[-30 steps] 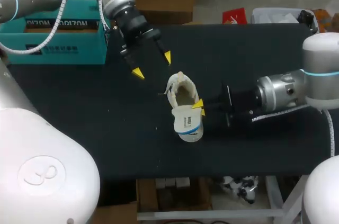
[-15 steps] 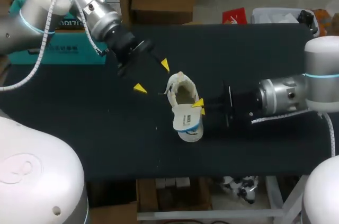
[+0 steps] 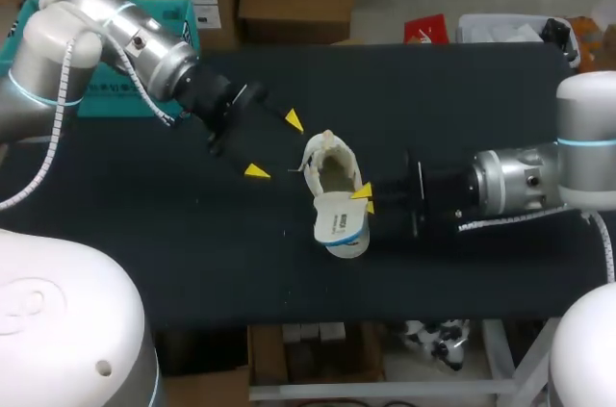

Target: Open the shoe tongue, take the insole out of the shoe, put the insole back into the shoe, and pack the shoe into the shoebox

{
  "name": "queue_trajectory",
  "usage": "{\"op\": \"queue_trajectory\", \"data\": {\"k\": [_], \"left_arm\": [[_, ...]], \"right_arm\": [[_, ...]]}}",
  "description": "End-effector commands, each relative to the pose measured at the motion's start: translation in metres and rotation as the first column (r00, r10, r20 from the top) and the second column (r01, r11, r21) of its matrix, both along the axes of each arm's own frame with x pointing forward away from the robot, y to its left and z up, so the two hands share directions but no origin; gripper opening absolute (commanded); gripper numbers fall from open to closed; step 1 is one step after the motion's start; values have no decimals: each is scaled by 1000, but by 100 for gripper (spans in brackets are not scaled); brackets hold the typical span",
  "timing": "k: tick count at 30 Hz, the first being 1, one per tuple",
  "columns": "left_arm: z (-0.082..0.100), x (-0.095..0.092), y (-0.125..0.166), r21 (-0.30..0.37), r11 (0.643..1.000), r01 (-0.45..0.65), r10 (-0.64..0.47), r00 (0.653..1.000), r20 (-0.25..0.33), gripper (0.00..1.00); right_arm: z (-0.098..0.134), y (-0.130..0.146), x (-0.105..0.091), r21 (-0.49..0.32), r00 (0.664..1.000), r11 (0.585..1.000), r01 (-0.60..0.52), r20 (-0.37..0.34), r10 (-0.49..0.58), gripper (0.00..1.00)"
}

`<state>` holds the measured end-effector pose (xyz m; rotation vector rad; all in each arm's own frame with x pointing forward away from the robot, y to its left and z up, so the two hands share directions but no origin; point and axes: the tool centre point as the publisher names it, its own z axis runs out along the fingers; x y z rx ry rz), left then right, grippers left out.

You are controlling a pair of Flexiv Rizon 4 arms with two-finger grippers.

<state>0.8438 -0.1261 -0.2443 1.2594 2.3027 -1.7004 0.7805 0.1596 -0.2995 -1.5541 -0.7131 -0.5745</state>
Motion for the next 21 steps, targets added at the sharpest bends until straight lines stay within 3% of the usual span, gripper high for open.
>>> {"op": "queue_trajectory", "data": {"k": [1,9,16,18,21], "left_arm": [[-6,-16,-9,-47,997,-64,66,997,39,100],[-13,-27,-13,-96,992,-77,85,993,84,100],[-31,-32,-22,-125,989,-82,96,989,115,100],[-35,-35,-25,-128,988,-81,97,987,128,92],[-39,-37,-31,-142,987,-78,98,985,140,89]], "right_arm": [[-2,-1,-1,16,1000,1000,19,5,-19,0],[-11,-4,-5,59,997,995,77,-12,-77,0],[-13,-6,-7,81,992,989,126,-5,-126,0],[-14,-6,-6,87,992,988,129,-4,-129,0],[-14,-5,-3,93,991,987,133,-5,-133,0]]}}
